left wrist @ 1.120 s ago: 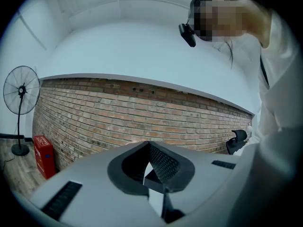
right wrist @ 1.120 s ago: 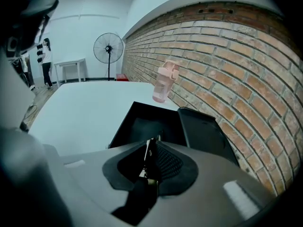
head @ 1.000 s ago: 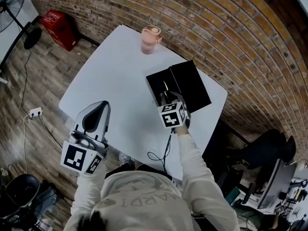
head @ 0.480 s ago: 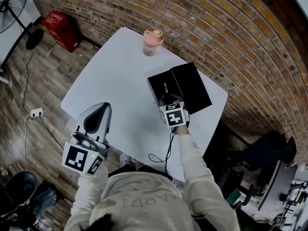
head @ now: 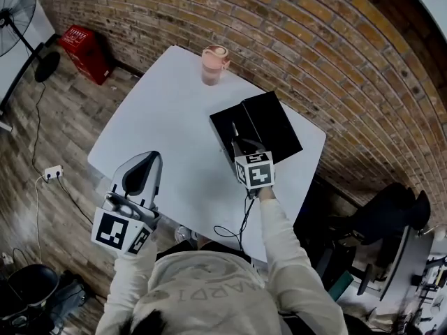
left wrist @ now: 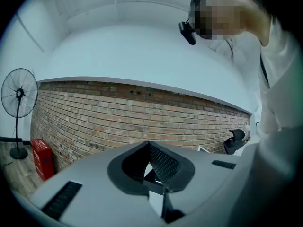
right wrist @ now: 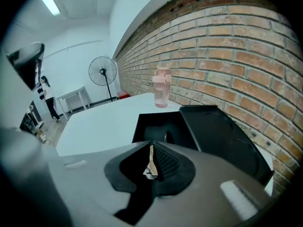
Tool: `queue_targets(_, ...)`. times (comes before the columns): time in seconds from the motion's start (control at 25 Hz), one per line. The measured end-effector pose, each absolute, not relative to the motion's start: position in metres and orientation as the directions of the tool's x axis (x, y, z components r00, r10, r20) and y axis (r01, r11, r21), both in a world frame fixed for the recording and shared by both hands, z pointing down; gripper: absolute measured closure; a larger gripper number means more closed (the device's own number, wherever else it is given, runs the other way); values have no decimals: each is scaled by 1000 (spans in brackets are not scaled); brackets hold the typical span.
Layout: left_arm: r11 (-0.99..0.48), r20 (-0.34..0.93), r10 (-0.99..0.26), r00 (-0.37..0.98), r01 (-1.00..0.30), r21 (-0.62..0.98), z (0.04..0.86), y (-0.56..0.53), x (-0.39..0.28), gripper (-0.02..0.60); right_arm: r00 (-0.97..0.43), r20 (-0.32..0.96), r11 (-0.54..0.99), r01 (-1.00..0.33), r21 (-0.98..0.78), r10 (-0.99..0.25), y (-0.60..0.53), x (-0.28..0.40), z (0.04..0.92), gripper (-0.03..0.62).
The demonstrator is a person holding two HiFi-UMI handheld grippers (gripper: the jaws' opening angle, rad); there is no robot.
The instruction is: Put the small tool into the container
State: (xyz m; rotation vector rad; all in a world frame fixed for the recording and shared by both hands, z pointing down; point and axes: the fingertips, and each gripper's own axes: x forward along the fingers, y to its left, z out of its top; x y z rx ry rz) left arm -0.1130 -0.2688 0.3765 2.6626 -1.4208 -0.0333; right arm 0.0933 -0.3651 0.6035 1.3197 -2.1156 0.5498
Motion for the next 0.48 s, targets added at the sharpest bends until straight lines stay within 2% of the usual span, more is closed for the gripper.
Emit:
queue_targets(0.12,-564,32,-821,570,-818,115,373,-267,-109,577,-360,613,399,-913,-78,-703,-359,98,585,584)
queue_targets(0.48,-626,28,-775,632,-773,101,364,-260,-93,577,-349,479,336,-935,-116,-805,-324,110,532,585)
